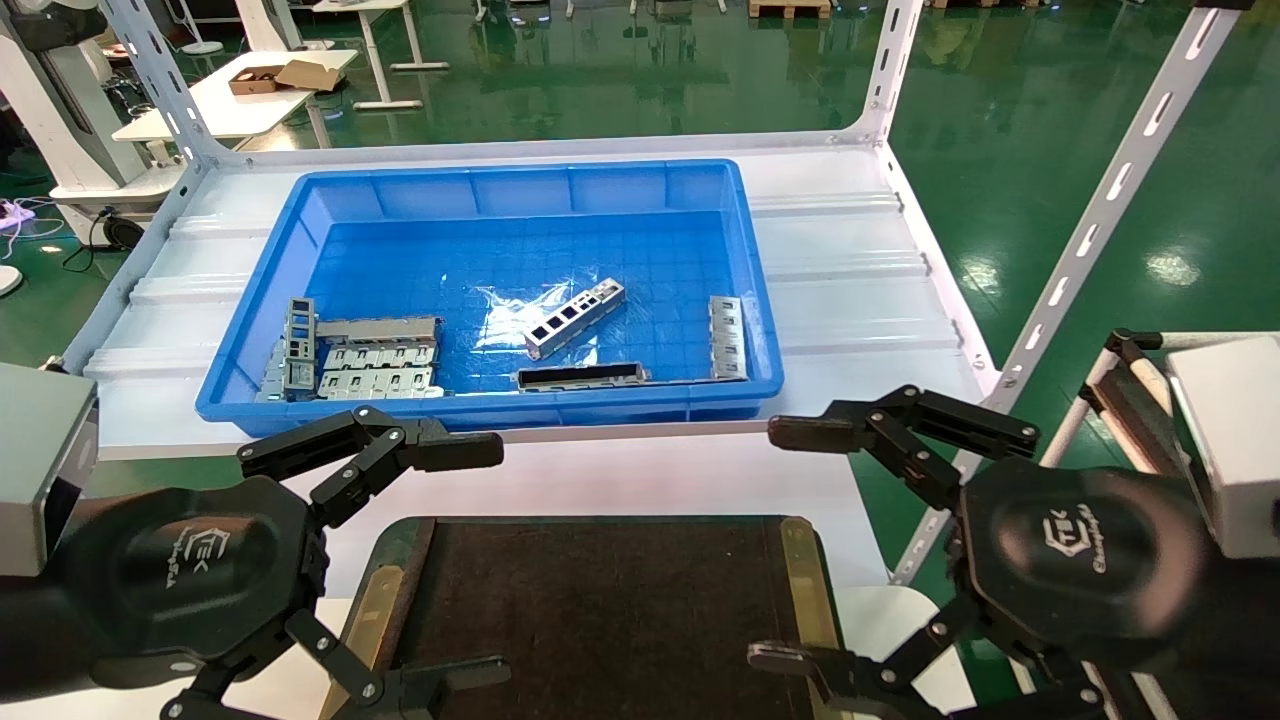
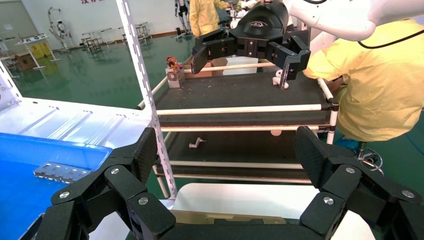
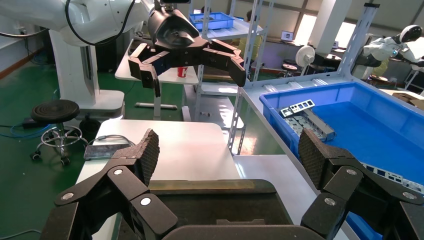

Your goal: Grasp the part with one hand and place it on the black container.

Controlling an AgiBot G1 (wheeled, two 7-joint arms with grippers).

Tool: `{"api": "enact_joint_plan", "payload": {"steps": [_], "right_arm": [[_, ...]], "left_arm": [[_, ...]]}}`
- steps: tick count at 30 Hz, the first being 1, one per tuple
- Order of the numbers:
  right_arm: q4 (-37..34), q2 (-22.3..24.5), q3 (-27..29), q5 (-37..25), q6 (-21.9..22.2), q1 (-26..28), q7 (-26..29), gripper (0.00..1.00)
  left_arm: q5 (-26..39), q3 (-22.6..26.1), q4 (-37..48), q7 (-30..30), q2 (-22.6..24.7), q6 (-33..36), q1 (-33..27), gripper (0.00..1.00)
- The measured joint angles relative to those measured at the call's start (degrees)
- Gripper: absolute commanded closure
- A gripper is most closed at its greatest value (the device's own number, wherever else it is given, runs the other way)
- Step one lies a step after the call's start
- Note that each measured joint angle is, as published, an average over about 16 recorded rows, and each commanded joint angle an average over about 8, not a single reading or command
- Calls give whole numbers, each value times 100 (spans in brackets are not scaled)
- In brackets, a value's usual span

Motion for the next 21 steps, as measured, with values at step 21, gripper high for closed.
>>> {"api": "enact_joint_plan", "payload": {"steps": [21], "right_arm": [[0,0,0,0,0,0,0,0]], "left_arm": [[0,0,0,0,0,0,0,0]]}}
